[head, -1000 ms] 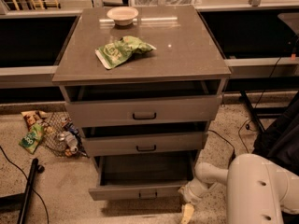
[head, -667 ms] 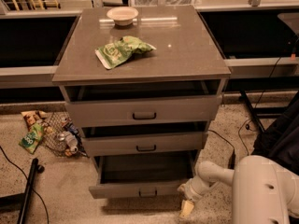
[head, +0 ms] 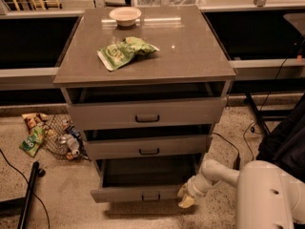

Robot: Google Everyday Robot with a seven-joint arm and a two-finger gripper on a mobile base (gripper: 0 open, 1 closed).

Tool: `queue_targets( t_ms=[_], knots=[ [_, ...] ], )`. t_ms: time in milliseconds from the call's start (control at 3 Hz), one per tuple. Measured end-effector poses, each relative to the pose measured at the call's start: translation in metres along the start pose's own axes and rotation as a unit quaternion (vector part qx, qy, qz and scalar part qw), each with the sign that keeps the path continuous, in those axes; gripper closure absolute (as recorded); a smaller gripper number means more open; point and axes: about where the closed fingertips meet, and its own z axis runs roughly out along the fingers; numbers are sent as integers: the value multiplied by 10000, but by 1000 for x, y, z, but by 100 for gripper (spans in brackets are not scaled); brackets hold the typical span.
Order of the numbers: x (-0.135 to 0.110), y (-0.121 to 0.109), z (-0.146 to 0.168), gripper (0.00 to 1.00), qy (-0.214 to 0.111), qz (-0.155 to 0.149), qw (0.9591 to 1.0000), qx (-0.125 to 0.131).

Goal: Close bottom drawer

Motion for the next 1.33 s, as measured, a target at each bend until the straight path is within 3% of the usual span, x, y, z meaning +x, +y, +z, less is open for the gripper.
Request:
queue_targets(
  t_ms=[667,1000,1333],
  knots=[
    [5,-29,2,3,27,27,9999,122],
    [4,-48,-2,0,0,-8,9998,180],
    [-3,-84,-2,0,-60,-99,9998,136]
  ],
)
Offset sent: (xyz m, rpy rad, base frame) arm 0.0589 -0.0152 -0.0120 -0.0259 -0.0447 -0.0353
